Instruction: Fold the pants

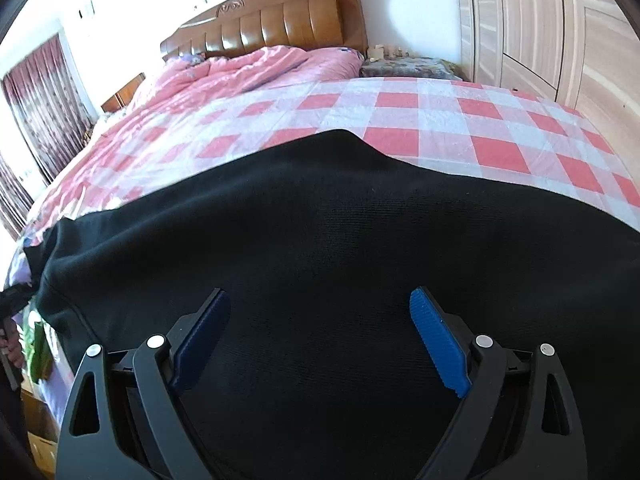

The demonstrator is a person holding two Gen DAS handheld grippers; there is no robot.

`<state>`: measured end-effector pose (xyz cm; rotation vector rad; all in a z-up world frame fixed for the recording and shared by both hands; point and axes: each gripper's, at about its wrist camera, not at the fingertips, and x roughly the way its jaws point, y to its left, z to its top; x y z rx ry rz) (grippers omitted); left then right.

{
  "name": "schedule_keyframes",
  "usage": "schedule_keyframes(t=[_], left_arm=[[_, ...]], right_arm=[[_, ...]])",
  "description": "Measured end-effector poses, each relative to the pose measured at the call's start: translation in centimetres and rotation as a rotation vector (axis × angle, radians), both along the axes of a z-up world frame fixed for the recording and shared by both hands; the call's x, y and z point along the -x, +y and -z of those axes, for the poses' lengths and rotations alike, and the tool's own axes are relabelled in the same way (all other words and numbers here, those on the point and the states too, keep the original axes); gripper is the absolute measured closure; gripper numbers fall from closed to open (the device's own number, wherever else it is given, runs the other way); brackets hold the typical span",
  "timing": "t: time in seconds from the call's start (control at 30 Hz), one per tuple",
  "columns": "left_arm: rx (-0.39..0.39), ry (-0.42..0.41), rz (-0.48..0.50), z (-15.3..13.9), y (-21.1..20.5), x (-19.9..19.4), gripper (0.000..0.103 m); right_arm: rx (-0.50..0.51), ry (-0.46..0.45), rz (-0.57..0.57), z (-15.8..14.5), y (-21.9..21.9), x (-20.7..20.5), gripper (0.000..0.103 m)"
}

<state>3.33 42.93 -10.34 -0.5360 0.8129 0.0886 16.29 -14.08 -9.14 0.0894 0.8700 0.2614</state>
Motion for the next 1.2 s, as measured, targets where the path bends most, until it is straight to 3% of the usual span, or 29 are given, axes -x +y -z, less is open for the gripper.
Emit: schedule_keyframes(t=[0.07, 0.17, 0.23, 0.27, 0.3, 0.37, 0.47, 0.5, 0.6, 0.67, 0.73, 0.83, 0.87, 0.97, 1.0, 1.03, 1.07, 1.2], left_arm=[[0.109, -0.058, 0.017, -0.2, 0.9, 0.0, 0.048], [0.184, -0.096, -0.005, -0.5, 1.9, -0.9, 0.044], [0.206, -0.11, -0.026, -0.6, 2.4, -1.6, 0.047], [0.198, -0.108, -0.046, -0.7, 2.6, -1.8, 0.059], [0.191, -0.1, -0.058, -0.6, 2.8, -2.1, 0.085], [0.206, -0.122, -0.054, -1.1, 3.1, -2.2, 0.085], [0.131, -0.203, -0.017, -4.2, 1.9, -1.8, 0.086], [0.118, -0.242, 0.0, -5.4, 1.7, -1.9, 0.086], [0.113, -0.46, 0.057, -9.9, 1.1, -0.7, 0.086], [0.097, -0.525, 0.074, -10.7, 1.0, -0.4, 0.086], [0.025, -0.421, 0.049, -8.9, 1.1, -2.0, 0.085], [0.02, -0.125, -0.018, -2.5, 2.1, -4.3, 0.085], [0.01, -0.06, -0.036, -0.9, 2.2, -4.6, 0.083], [0.053, -0.094, -0.076, 0.0, 2.6, -3.3, 0.07], [0.047, -0.087, -0.1, -0.3, 2.8, -3.1, 0.055], [0.024, -0.079, -0.119, -0.7, 2.7, -2.9, 0.047], [-0.017, -0.071, -0.143, -1.4, 2.4, -2.7, 0.039], [-0.241, -0.074, -0.218, -4.9, -0.6, -1.0, 0.027]], right_arm=[[0.03, 0.001, 0.002, 0.1, 0.4, 0.0, 0.015], [0.042, 0.0, 0.004, 0.1, 0.6, 0.0, 0.015], [0.036, -0.001, 0.005, 0.2, 0.4, 0.0, 0.015], [0.033, -0.001, 0.005, 0.2, 0.4, 0.0, 0.015], [0.031, -0.001, 0.005, 0.2, 0.4, 0.0, 0.015], [0.032, 0.0, 0.005, 0.2, 0.4, 0.0, 0.015], [0.035, 0.001, 0.004, 0.2, 0.4, 0.0, 0.015], [0.033, 0.001, 0.004, 0.2, 0.3, 0.0, 0.015], [0.026, 0.0, 0.004, 0.2, 0.3, 0.1, 0.015], [0.015, -0.003, 0.005, 0.1, 0.2, 0.1, 0.015], [0.002, -0.004, 0.007, 0.1, 0.1, 0.2, 0.015], [-0.005, -0.003, 0.004, 0.1, 0.0, 0.2, 0.015], [-0.005, -0.002, 0.004, 0.1, 0.0, 0.1, 0.015], [0.0, 0.0, 0.003, 0.1, 0.1, 0.1, 0.015], [0.008, 0.001, 0.002, 0.1, 0.2, 0.1, 0.015], [0.02, 0.0, 0.0, 0.0, 0.4, 0.1, 0.015], [0.031, -0.009, -0.004, -0.2, 0.6, 0.4, 0.015], [0.03, -0.09, -0.144, -2.2, 2.6, 3.8, 0.015]])
